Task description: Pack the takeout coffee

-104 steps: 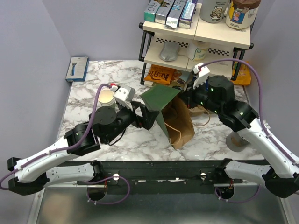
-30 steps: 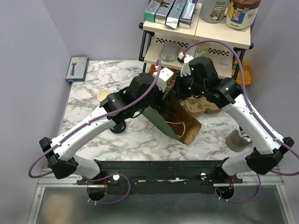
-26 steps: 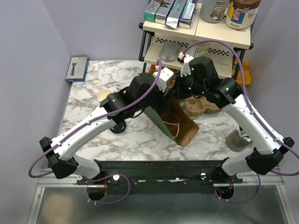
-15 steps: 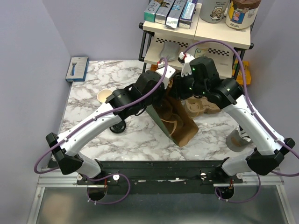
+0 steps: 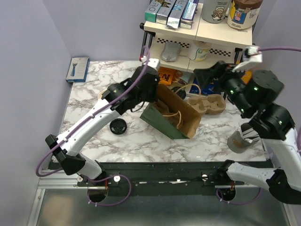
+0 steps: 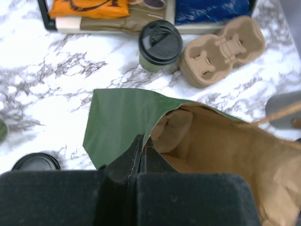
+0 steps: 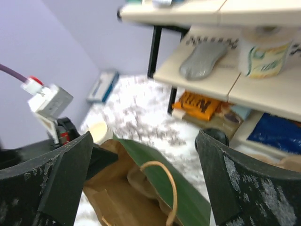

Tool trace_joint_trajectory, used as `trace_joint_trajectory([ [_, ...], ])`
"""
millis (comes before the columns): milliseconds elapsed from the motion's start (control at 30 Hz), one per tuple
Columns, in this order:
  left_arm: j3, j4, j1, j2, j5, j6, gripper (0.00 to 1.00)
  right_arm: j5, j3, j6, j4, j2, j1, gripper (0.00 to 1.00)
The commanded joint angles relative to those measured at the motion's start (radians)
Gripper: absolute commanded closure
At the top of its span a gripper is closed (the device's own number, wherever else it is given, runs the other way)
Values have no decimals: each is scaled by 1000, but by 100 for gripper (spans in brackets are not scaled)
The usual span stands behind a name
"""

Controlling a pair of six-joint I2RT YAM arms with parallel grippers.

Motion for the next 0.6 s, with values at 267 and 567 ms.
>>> trace_joint_trajectory([
  [267,-242,147,279,-215,407,-461,100,265,-157,82,79,-97,-2,0],
  [567,-440,153,386,-159,440,-493,100,236,-156,96,16,-62,-25,0],
])
